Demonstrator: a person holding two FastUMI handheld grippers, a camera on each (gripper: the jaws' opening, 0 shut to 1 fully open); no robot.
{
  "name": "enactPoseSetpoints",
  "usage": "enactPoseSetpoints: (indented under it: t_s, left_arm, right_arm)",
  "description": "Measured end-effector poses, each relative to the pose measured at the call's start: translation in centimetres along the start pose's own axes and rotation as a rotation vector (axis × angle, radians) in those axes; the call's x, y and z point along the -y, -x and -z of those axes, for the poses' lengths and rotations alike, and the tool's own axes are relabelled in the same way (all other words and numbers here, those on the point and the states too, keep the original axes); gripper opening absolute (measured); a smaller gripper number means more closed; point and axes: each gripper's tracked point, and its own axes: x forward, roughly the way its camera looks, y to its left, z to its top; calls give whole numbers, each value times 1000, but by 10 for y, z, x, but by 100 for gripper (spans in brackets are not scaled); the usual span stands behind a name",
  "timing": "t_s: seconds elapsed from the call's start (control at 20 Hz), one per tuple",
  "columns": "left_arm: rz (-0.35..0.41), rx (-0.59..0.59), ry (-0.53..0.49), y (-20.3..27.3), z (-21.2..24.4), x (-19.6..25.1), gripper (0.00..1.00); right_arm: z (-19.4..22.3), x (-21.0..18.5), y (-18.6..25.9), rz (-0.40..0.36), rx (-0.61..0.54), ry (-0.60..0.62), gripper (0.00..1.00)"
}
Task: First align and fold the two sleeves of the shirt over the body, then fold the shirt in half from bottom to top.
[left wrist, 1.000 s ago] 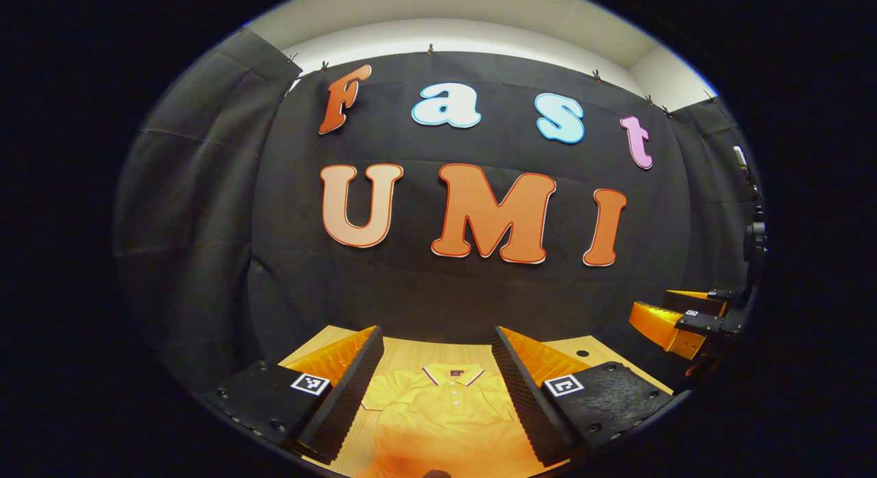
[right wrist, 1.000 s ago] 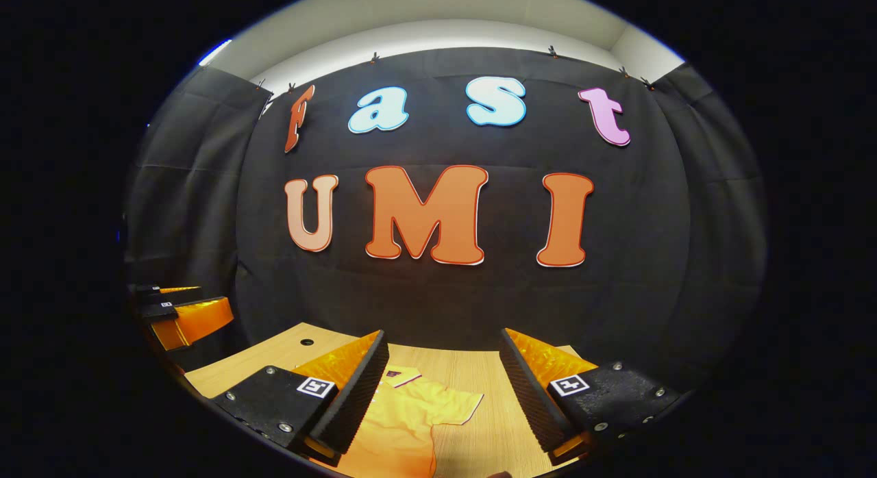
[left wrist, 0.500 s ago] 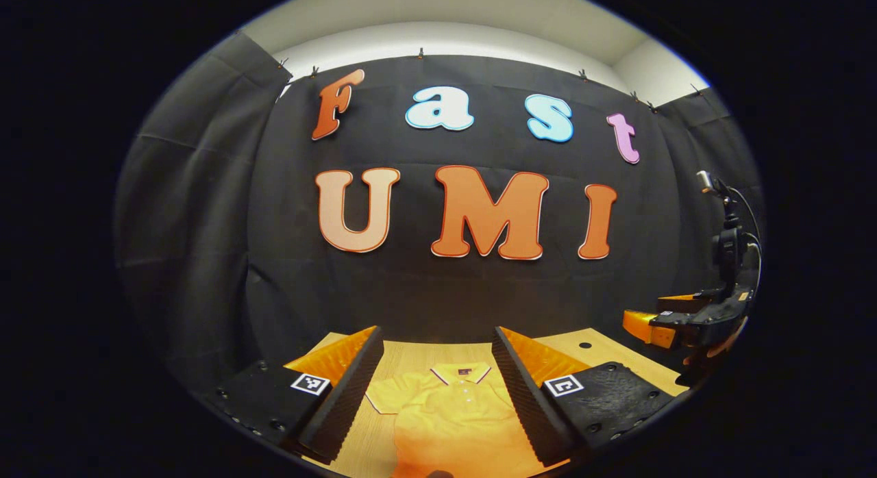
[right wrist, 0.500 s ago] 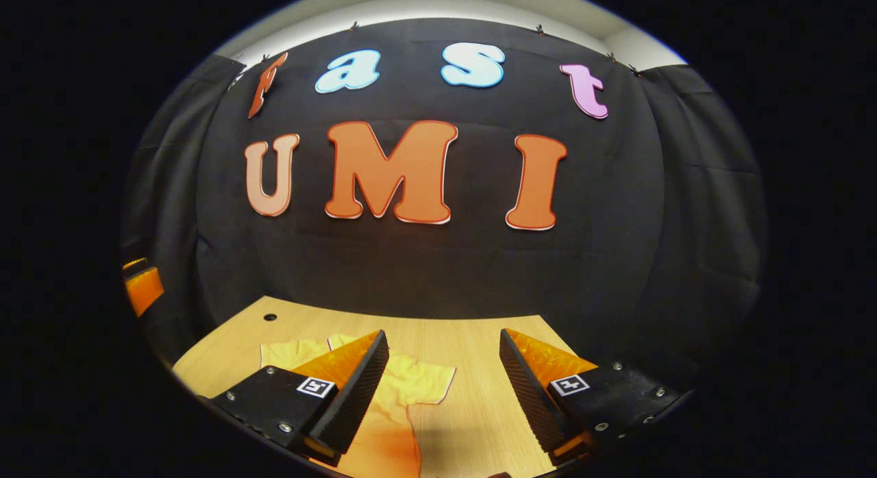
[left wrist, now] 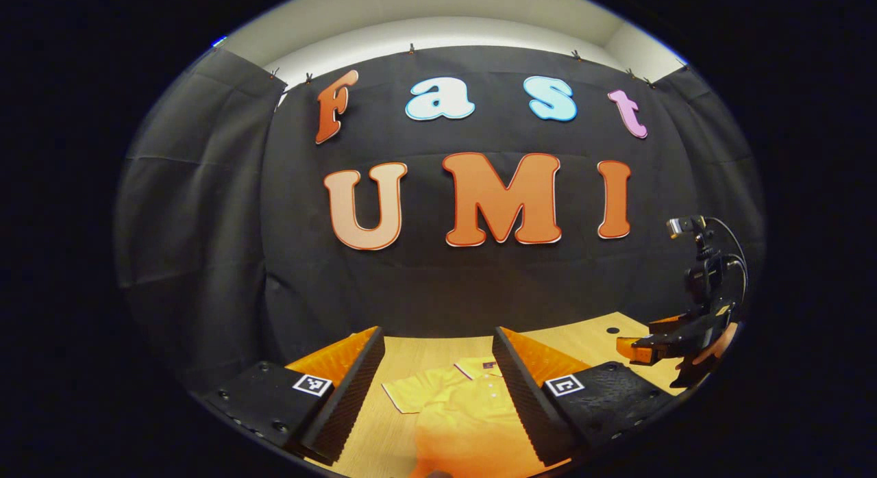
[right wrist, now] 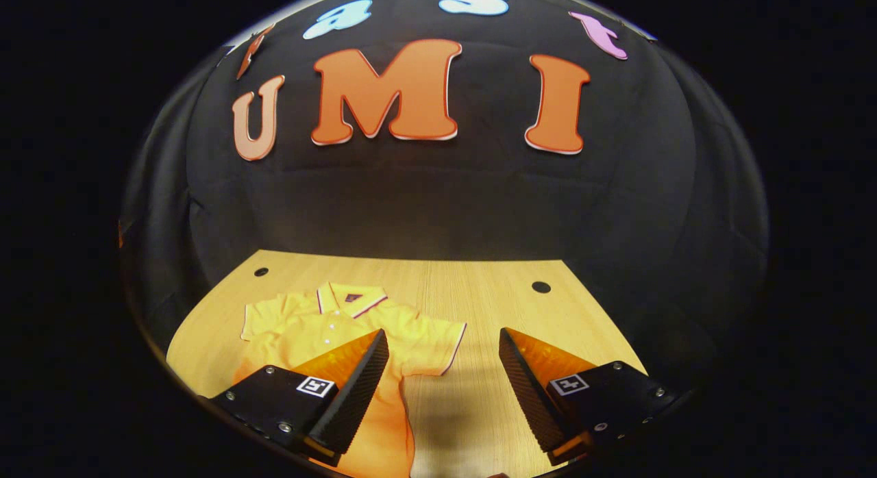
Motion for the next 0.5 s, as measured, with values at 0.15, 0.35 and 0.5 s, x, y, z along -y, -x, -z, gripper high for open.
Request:
enactPoseSetpoints:
  t_s: [0.15,0.35,0.5]
  left_arm:
    - [-51,-16,-1,1,3,-5,97]
    - [-111,-55,-9,6,13,-15,97]
    - [-151,-92,-11,8,25,-19,97]
  right_arm:
    - [10,5,-29,-9,-65,-16,98]
    - [29,6,-61,-29,-162,-27,97]
    - [54,4,-79,-43,-277,9,95]
